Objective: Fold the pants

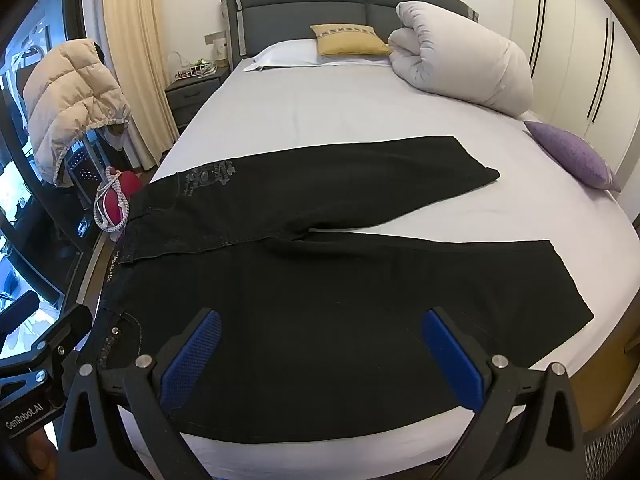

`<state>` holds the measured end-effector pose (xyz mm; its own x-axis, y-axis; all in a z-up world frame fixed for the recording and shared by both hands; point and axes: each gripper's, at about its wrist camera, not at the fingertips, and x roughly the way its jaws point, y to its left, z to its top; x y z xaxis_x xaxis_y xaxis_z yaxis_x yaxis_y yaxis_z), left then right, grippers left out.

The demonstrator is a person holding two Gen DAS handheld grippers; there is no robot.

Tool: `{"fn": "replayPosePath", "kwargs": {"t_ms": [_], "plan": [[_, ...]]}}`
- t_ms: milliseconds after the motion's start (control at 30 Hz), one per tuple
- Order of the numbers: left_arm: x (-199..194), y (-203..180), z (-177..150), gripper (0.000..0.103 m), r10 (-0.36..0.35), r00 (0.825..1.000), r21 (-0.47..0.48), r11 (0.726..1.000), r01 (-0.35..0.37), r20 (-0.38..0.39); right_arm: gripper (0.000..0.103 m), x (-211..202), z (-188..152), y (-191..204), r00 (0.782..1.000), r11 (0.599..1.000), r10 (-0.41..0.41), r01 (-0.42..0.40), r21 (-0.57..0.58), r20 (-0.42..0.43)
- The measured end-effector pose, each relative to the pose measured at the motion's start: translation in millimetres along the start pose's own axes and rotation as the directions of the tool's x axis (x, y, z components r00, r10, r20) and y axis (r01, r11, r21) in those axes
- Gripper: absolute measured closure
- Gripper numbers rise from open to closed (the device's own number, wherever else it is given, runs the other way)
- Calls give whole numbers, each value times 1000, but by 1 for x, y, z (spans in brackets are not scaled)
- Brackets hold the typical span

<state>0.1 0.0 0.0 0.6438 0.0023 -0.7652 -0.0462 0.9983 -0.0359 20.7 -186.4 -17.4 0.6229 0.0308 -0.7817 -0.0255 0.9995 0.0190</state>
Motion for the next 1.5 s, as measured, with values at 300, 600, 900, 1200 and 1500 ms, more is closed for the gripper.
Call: {"fn": "replayPosePath", "kwargs": {"t_ms": [300, 600, 900, 1200, 1500], "plan": [[-2, 2, 0, 0, 3, 1000, 1, 1000, -3, 5, 0, 0, 0, 0, 1000, 1000, 0, 0, -1, -2], [-1, 5, -2, 0, 2, 1000, 0, 1000, -2, 1, 0, 2, -2, 0, 1000, 1000, 0, 0, -2, -6], [-1, 5, -2, 0, 2, 1000, 0, 1000, -2, 1, 0, 2, -2, 0, 1000, 1000, 0, 0, -3, -8], [-1, 5, -2, 0, 3, 1000, 1, 1000, -3, -1, 0, 2, -4, 0, 1000, 1000, 0, 0, -3, -10], [0, 5, -2, 0, 4, 1000, -1, 1000, -4, -1, 0, 5, -6, 1, 1000, 1000, 0, 0, -3, -12]]}}
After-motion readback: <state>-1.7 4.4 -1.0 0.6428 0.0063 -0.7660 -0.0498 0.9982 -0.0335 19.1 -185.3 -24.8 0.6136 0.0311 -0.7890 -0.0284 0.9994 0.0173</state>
